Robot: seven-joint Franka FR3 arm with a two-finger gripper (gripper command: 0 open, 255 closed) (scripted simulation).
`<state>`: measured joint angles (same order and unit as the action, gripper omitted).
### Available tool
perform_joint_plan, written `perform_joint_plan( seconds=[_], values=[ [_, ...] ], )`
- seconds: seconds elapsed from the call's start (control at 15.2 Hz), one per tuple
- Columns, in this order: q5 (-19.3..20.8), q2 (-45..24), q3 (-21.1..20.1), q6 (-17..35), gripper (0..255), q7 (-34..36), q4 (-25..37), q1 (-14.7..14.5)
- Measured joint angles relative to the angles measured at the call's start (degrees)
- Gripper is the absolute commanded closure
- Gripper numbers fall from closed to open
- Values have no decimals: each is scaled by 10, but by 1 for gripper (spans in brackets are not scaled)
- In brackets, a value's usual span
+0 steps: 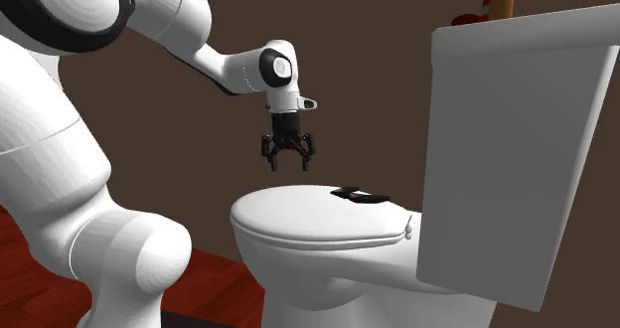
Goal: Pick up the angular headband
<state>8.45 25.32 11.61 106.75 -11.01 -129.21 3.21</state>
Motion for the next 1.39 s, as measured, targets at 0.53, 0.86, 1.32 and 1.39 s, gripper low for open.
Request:
perform_joint_plan(
  seconds=[0.53,0.86,1.32,1.39],
  values=[
    [-44,-168,63,43,0,-80,129,9],
    [-96,-282,90,58,0,-137,224,26],
    [-113,-317,93,92,0,-152,222,33],
    [-114,-320,93,102,0,-154,215,33]
  ],
)
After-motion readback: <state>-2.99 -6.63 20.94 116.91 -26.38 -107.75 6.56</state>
